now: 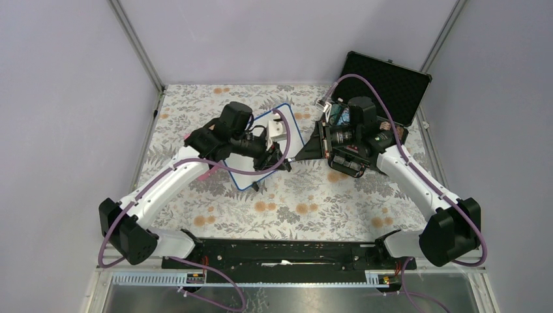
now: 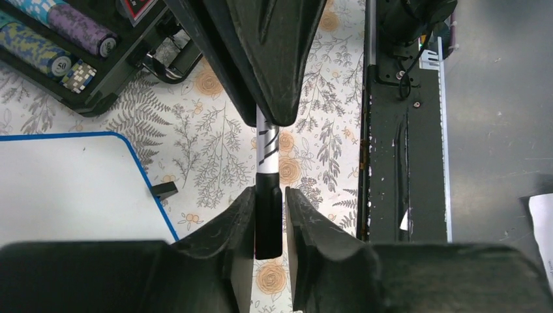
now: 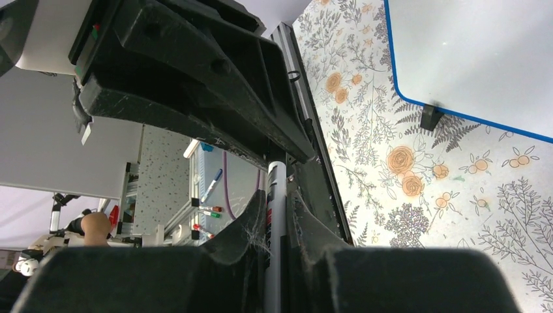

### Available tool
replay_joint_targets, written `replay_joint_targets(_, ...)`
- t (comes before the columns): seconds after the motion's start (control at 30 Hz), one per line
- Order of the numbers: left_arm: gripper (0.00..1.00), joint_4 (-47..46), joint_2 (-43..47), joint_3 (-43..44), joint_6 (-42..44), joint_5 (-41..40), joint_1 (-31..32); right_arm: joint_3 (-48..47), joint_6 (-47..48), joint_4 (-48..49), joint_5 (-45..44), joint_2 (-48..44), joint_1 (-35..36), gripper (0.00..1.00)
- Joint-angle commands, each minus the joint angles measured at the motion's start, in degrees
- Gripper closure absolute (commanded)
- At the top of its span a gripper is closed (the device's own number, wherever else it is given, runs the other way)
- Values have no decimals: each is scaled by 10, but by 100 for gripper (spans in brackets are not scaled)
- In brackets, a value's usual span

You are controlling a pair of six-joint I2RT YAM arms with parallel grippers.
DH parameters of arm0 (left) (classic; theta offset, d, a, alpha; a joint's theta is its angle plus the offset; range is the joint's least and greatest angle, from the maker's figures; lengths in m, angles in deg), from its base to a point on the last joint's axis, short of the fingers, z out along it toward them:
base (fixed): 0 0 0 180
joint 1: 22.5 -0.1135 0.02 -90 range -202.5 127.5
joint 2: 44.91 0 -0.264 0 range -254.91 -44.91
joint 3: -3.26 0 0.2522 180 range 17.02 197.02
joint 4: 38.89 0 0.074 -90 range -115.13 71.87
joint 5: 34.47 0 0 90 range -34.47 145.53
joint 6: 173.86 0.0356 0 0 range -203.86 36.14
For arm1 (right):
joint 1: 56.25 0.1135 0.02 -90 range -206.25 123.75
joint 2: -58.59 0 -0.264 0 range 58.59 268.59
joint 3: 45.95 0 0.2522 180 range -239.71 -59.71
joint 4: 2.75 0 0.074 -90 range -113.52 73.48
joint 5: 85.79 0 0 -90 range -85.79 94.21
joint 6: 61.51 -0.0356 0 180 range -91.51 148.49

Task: Write a sentence on the whiteboard
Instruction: Open the pen cap from the whiteboard marker.

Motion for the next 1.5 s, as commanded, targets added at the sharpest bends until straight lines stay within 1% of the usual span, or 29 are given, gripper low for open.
replay_joint_targets(0.0,84,4,-3,24,30,-19,4,-16,0,-11,3,-4,0,100)
replay_joint_targets(0.1,99,16,4,7,48,-27,4,-18,-1,-9,7,-4,-1,100)
replay_joint_targets(0.13,100,23,7,0,58,-31,4,-20,-2,-9,8,-4,-2,100)
replay_joint_targets(0.3,100,58,23,-32,92,-50,-2,-29,-4,-12,20,-7,-19,100)
replay_joint_targets(0.47,100,101,27,-48,125,-74,-15,-40,38,-61,20,-11,-40,100)
replay_joint_targets(0.6,100,133,24,-64,150,-86,-16,-49,40,-69,26,-16,-55,100)
replay_joint_targets(0.83,100,150,26,-96,156,-98,-26,-60,40,-70,36,-23,-89,100)
replay_joint_targets(1.0,100,165,30,-109,165,-98,-44,-82,96,-136,35,-22,-113,100)
replay_joint_targets(1.13,100,168,28,-126,169,-101,-44,-85,108,-143,29,-29,-128,100)
replay_joint_targets(1.2,100,168,25,-139,172,-108,-30,-83,111,-143,13,-31,-141,100)
replay_joint_targets(1.27,98,146,26,-159,165,-130,0,-77,114,-141,-11,-30,-153,100)
replay_joint_targets(1.37,98,90,25,-202,139,-200,61,-66,116,-134,-51,-32,-163,100)
replay_joint_targets(1.47,97,39,9,-234,125,-273,99,-55,117,-123,-78,-38,-166,100)
